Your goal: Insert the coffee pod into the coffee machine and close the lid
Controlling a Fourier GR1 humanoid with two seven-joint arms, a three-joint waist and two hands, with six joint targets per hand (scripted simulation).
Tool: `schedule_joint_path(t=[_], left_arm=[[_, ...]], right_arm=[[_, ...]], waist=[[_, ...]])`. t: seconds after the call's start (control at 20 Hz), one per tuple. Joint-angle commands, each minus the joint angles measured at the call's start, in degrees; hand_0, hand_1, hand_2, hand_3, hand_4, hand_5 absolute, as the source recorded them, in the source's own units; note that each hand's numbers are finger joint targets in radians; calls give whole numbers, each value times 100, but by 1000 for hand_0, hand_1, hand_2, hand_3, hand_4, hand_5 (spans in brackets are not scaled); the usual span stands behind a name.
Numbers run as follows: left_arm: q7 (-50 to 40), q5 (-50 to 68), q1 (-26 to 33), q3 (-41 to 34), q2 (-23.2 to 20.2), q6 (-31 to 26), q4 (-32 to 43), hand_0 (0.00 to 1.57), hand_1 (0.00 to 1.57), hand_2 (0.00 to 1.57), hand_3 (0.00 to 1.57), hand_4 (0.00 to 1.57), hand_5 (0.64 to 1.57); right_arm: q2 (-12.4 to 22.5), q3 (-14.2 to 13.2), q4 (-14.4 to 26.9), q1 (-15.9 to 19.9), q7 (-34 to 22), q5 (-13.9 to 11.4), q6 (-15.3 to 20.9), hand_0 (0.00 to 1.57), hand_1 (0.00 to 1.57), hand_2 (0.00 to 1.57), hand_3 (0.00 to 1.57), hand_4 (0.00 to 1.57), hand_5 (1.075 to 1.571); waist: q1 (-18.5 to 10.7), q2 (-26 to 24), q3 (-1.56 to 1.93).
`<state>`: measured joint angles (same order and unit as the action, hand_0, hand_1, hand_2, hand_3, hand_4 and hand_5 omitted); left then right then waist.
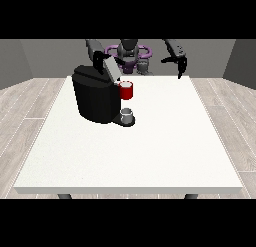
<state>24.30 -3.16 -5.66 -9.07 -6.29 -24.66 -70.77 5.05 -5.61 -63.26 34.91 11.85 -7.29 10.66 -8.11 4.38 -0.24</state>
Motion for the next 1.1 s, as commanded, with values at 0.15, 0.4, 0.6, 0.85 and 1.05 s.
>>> schedule_joint_path(t=[0.15,0.4,0.6,0.85,1.05], left_arm=[[4,65,-266,-49,-78,34,196,0,0,0,0,396,1571],[271,73,-441,-129,-102,94,486,0,0,0,0,343,1571],[451,103,-564,-166,-236,-27,609,0,0,0,0,350,1571],[565,77,-470,-131,-241,-64,763,0,0,0,0,369,1571],[207,284,-705,-150,-321,-331,796,0,0,0,0,394,1571]], right_arm=[[33,-8,365,613,-353,-75,104,0,0,0,0,396,1571],[-106,105,399,844,-207,-158,157,0,0,0,0,394,1571],[-376,477,414,762,71,-486,373,0,0,0,0,360,1571],[-176,511,391,1043,-425,-496,238,0,0,0,0,442,1571],[-86,544,442,1509,-830,-611,280,0,0,0,0,391,1571]], waist=[[-40,152,23],[-106,439,22],[-200,553,21],[-234,442,20],[-411,380,21]])
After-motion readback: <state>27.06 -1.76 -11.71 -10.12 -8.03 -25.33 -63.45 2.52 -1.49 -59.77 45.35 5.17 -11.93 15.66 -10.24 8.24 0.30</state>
